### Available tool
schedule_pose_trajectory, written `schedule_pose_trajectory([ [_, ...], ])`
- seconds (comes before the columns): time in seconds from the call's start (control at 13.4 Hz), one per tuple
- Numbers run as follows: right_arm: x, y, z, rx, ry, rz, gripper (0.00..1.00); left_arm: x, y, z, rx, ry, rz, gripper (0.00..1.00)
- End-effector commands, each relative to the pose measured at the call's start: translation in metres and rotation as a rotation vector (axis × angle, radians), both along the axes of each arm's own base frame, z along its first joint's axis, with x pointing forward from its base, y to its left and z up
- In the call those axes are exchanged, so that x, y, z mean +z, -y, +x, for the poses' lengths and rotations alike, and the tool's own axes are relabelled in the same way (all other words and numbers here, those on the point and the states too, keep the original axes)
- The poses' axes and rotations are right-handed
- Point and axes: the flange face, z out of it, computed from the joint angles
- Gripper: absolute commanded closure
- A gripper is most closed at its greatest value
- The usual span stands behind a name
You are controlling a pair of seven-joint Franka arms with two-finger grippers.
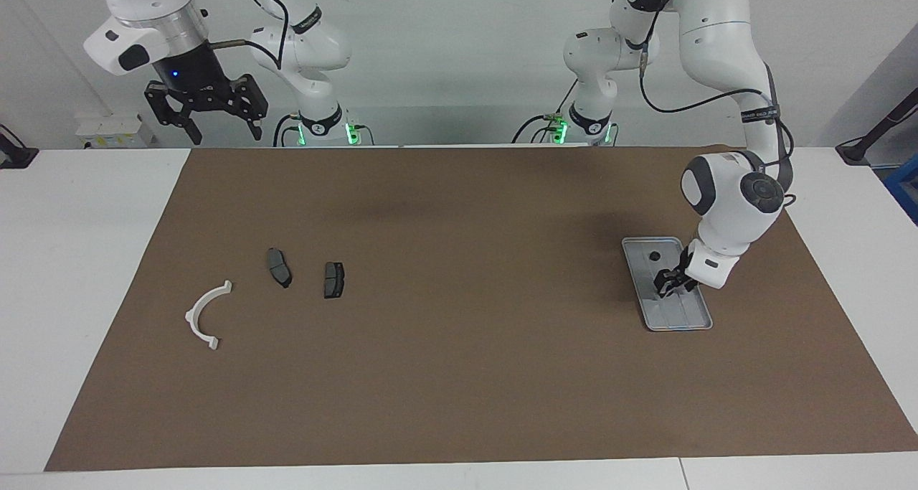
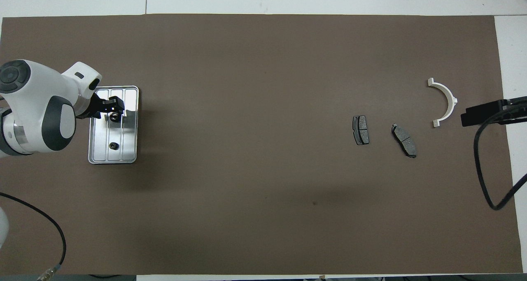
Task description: Place bearing gear from tray to pile
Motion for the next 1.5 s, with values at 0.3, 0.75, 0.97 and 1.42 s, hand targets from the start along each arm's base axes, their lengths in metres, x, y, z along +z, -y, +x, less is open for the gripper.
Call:
schedule_pose_trajectory([
  [0.3, -0.019, -0.014, -0.015, 0.006, 0.003, 0.016, 0.00, -0.004, 0.001, -0.018, 0.019, 0.003, -0.005, 0.37],
  [0.75, -0.056, -0.039, -0.008, -0.046, 0.005, 0.008, 0.00, -0.007, 0.004, -0.020, 0.022, 0.002, -0.005, 0.75],
  [0.97, -0.076, -0.049, 0.002, -0.053, 0.023, 0.014, 0.00, 0.006, 0.011, -0.009, 0.083, -0.006, -0.048, 0.94],
  [1.42, -0.115, -0.083, 0.021, -0.068, 0.034, 0.021, 0.00, 0.061, 0.233, -0.004, 0.356, -0.031, -0.088, 0.92],
])
